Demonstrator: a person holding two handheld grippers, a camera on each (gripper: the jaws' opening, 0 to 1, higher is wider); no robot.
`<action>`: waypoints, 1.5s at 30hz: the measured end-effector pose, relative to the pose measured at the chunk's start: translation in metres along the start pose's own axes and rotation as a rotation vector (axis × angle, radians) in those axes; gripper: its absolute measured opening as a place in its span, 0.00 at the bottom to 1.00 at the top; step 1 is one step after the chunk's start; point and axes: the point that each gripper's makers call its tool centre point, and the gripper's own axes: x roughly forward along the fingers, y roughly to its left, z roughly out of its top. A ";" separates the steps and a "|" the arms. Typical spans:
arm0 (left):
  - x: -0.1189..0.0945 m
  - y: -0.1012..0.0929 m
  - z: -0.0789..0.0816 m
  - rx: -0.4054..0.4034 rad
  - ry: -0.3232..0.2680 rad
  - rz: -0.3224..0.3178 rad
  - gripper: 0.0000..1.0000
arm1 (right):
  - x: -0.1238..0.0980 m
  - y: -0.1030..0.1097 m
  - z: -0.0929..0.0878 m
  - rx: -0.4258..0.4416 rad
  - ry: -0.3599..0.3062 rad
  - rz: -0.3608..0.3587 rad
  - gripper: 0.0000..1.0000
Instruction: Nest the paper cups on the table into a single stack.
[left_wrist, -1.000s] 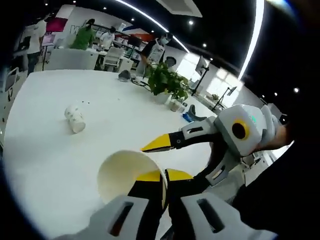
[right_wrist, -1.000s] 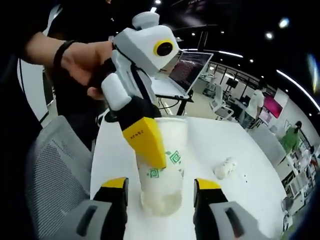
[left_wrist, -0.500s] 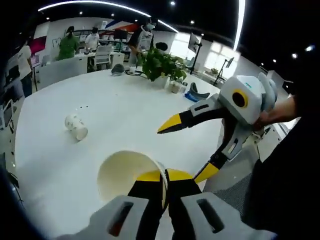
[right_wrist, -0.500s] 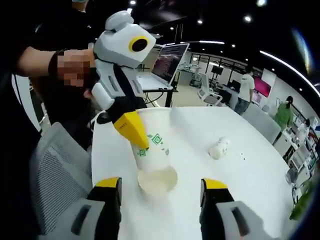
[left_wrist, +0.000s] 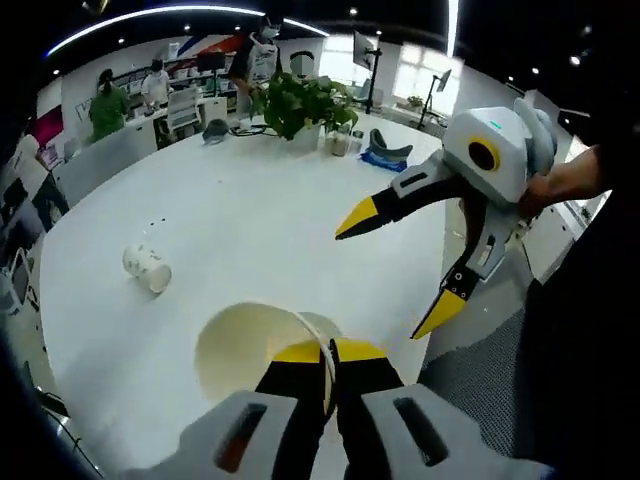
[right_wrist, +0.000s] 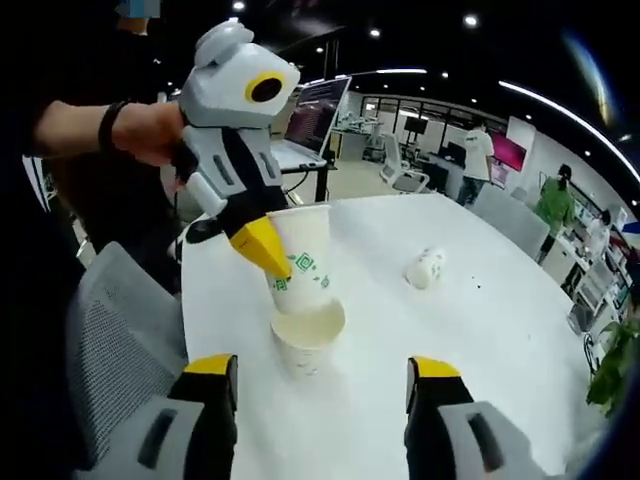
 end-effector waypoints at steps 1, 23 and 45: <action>0.002 0.002 -0.002 0.014 0.010 0.003 0.00 | -0.001 0.000 -0.003 0.004 0.004 -0.003 0.69; 0.030 -0.003 -0.013 0.148 0.126 0.005 0.00 | -0.006 0.003 -0.018 0.053 0.028 -0.022 0.69; 0.046 -0.011 -0.018 0.132 0.154 -0.016 0.00 | -0.011 0.005 -0.033 0.091 0.054 -0.034 0.69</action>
